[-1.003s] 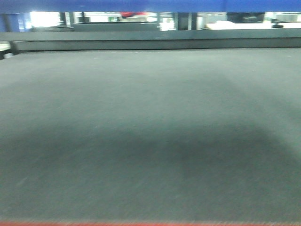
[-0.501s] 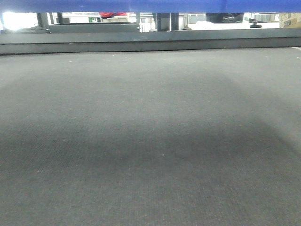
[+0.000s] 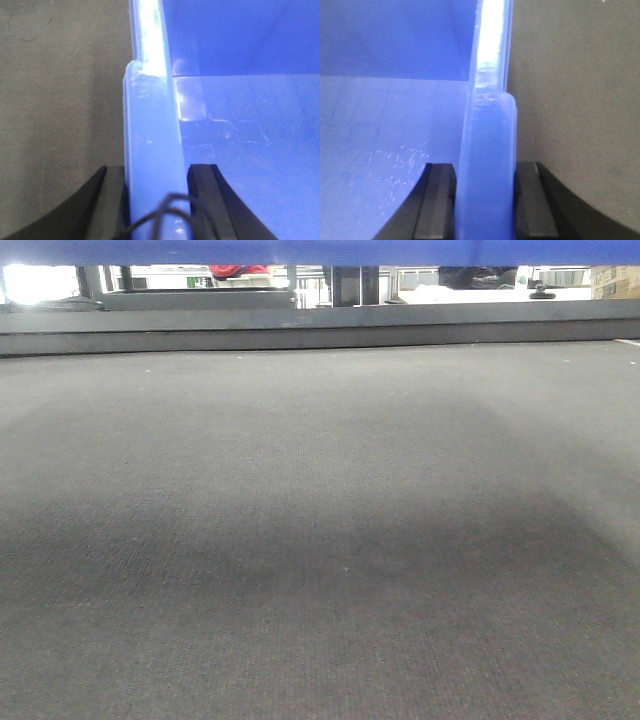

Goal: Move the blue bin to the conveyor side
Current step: 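Hold the bin while driving up to the red-framed conveyor belt, then lower the blue bin with both grippers onto the grey conveyor belt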

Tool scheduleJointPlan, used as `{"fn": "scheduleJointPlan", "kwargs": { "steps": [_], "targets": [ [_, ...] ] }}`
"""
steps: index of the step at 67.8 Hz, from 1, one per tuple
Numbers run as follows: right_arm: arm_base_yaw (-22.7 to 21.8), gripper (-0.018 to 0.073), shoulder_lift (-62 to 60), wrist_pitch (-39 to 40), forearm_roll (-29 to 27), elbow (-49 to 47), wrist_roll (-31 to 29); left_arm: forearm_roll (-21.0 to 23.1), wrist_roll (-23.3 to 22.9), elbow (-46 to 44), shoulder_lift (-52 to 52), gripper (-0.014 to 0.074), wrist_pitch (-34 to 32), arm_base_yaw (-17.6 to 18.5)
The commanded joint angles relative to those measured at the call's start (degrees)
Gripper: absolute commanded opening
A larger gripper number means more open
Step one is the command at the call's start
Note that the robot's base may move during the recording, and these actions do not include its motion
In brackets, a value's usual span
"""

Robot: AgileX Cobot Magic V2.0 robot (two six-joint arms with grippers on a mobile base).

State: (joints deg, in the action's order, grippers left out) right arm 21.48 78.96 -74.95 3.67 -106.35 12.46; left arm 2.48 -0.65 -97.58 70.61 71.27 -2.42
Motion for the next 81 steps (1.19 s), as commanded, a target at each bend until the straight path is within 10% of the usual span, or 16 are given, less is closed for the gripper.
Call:
{"fn": "scheduleJointPlan", "kwargs": {
  "steps": [1, 81],
  "targets": [
    [-0.33, -0.0082, -1.34, 4.98, 2.24, -1.33, -1.07, -0.16, 0.32, -1.37, -1.25, -0.0016, -5.20, -0.15],
    [-0.45, -0.0078, 13.66, 5.75, 3.69, -1.39, -1.07, 1.44, 0.65, -1.26, 13.31, -0.0016, -1.81, -0.15]
  ]
}}
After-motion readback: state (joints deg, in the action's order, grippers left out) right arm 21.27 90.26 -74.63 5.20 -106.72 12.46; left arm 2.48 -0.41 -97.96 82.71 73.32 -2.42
